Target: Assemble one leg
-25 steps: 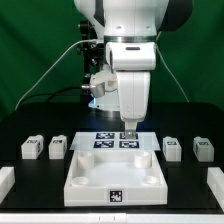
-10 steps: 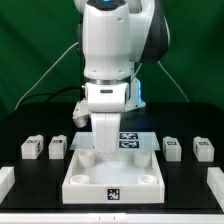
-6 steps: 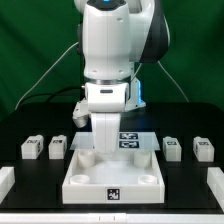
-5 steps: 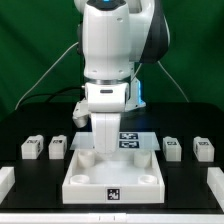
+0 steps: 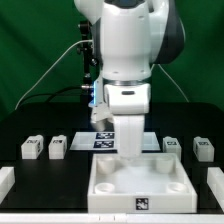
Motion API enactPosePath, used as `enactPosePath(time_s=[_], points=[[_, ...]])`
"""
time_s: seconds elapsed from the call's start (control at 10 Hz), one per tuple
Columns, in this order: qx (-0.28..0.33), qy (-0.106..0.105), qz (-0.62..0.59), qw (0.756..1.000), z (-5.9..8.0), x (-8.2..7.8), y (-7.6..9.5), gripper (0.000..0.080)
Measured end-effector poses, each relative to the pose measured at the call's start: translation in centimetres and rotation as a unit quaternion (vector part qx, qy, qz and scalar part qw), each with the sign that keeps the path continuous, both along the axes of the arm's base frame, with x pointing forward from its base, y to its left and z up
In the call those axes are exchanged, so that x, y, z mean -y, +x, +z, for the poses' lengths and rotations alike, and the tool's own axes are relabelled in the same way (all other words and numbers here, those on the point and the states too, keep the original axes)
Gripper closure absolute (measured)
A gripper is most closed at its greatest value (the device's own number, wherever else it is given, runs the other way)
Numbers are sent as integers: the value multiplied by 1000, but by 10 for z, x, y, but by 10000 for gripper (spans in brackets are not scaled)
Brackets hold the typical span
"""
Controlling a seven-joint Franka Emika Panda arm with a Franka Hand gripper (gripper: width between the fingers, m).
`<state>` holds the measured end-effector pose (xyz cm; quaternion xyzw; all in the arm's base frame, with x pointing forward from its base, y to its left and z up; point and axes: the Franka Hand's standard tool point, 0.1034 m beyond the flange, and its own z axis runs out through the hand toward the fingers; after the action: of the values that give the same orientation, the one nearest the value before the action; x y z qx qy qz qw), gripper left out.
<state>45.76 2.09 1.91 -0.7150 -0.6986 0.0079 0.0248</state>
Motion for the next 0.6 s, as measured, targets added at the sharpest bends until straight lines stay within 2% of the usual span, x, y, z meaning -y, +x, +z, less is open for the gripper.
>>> enactPosePath(time_s=[0.2, 0.3, 0.6], points=[[12, 10, -5, 1000, 2, -25, 31, 742], [14, 14, -13, 1000, 0, -32, 39, 742], [7, 12, -14, 1000, -2, -34, 37, 742]])
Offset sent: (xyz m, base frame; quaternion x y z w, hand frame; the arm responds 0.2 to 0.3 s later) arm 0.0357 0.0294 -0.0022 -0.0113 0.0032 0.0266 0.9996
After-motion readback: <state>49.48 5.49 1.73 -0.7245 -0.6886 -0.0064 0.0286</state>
